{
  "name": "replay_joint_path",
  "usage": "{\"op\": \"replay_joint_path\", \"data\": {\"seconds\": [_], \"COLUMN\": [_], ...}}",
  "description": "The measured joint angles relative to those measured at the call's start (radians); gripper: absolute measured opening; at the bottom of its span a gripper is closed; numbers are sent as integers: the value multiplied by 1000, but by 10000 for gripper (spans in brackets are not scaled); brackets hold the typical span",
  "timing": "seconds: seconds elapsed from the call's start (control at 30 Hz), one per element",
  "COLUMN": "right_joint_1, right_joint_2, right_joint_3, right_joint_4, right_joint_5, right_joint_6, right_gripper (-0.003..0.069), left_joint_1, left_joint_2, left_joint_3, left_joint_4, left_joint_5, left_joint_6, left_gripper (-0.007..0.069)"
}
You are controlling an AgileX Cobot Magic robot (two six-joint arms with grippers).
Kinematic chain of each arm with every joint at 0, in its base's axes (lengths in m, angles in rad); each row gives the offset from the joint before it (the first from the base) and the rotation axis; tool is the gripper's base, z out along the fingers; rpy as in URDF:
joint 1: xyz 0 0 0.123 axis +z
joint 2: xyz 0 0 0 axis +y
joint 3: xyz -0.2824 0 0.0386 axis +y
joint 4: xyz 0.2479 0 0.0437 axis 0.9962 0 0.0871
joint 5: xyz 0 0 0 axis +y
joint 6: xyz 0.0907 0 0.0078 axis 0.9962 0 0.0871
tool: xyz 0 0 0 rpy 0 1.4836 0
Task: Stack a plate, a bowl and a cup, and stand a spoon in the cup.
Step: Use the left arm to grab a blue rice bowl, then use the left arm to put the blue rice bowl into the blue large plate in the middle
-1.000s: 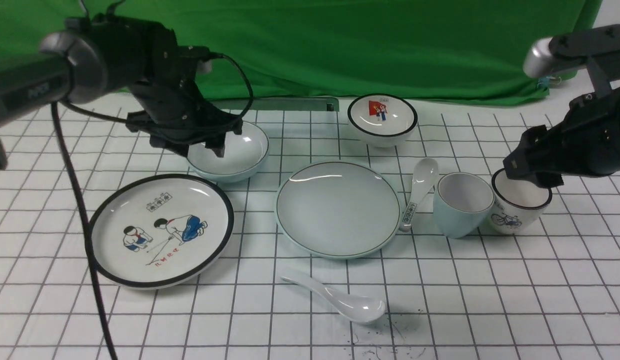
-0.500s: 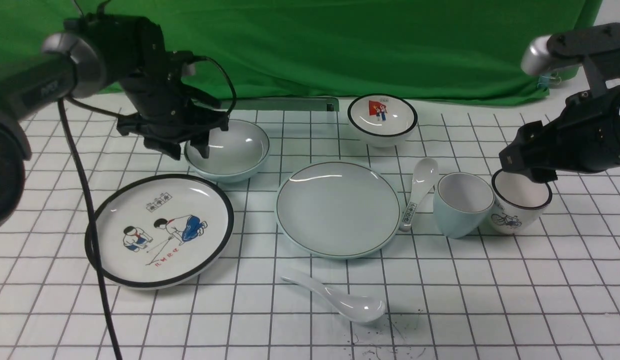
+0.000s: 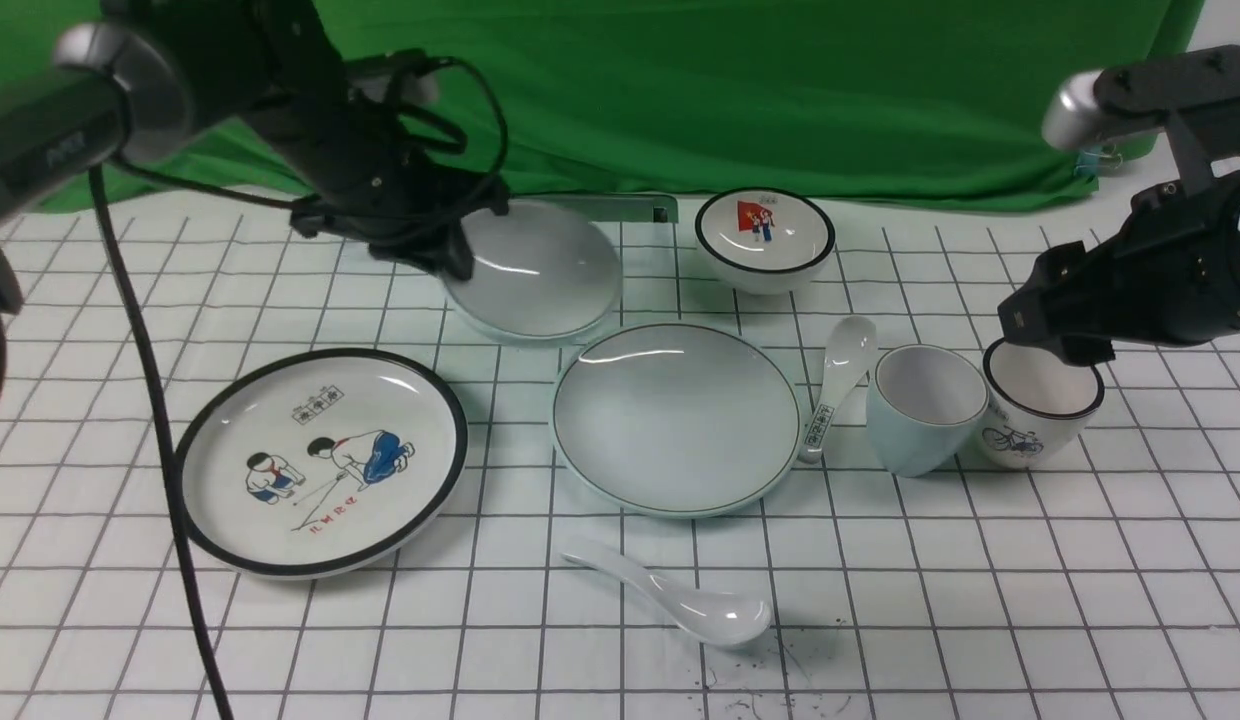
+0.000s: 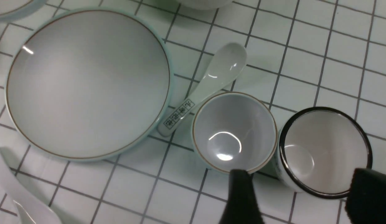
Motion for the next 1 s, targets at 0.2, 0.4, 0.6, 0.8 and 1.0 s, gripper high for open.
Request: {"op": "replay_joint_path", "data": {"seconds": [0.2,0.4,0.6,0.8,1.0], "right_joint_1": [0,0,0,0,0], "right_joint_2": [0,0,0,0,36], "right_joint_3": [0,0,0,0,0], "right_joint_4": [0,0,0,0,0], "right_joint_5": [6,14,15,19,67], "right_joint_6": [0,0,0,2,14], "right_gripper": [468,468,468,468,468], "left_joint_1": [-181,-241,-240,-234,-234], "left_joint_2": [11,82,89,94,88], "left_joint_3": [29,40,40,40,40], "left_joint_4": [-10,87,108,189,193], "left_joint_5": [19,-80,-130,-119,-86], "left_joint_6": [55,16,-9,-56,-58], "left_gripper": [-8,-8,-4,123,405]}}
